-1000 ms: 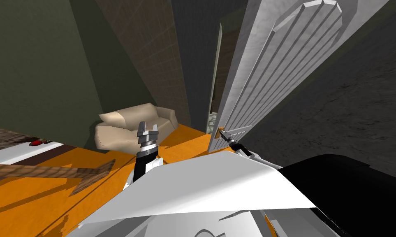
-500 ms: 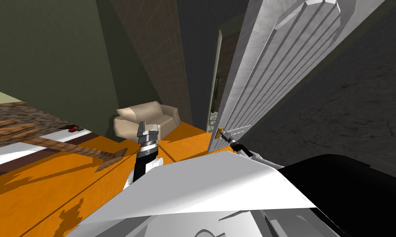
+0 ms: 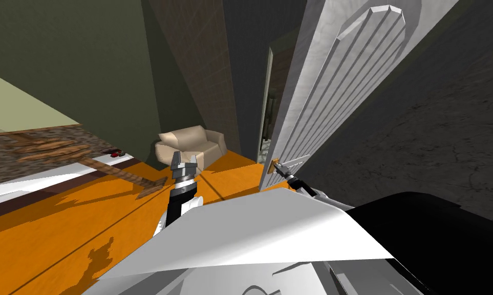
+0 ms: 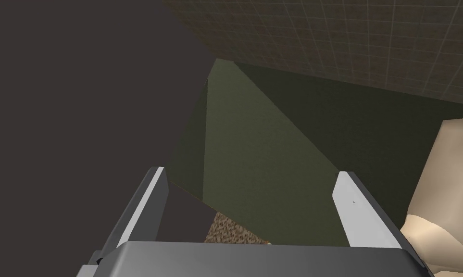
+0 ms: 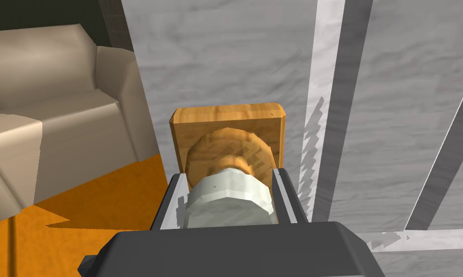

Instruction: Pull the door open

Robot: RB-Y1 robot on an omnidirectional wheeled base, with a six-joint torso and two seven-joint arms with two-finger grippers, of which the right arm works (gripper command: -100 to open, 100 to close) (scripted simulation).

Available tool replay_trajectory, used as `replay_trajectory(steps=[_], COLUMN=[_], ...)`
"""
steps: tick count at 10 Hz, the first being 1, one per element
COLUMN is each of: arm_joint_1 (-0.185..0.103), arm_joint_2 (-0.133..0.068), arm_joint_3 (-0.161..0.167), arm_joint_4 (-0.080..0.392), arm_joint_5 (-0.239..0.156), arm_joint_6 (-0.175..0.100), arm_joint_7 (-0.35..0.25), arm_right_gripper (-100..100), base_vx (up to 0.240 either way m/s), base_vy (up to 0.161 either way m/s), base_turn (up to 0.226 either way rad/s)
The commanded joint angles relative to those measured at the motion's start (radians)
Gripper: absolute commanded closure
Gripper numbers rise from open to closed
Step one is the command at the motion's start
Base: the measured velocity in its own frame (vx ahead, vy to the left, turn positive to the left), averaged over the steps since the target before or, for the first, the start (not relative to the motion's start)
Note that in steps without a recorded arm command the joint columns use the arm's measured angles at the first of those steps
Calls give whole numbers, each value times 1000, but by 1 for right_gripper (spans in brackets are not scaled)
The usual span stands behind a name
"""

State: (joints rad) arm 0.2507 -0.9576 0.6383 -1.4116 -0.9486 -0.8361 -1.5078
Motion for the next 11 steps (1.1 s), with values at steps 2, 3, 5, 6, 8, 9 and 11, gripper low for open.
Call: replay_trajectory(steps=[2, 3, 5, 6, 8, 9, 11], arm_joint_1=[11, 15, 26, 30, 37, 41, 50], arm_joint_2=[-25, -33, -57, -66, -83, -91, -110], arm_joint_3=[22, 29, 51, 59, 74, 81, 98], arm_joint_4=[22, 28, 49, 57, 71, 78, 94], arm_joint_5=[25, 32, 57, 65, 82, 89, 109], arm_joint_6=[-50, -65, -115, -132, -165, -181, -220], arm_joint_7=[-40, -52, -92, -106, -133, -145, -177], arm_right_gripper=[100, 100, 100, 100, 100, 100, 100], base_vx=[-128, -132, -127, -120, -113, -104, -111], base_vy=[-63, -41, -57, -48, -54, -60, -43], base_turn=[106, 58, 92, 73, 63, 61, 65])
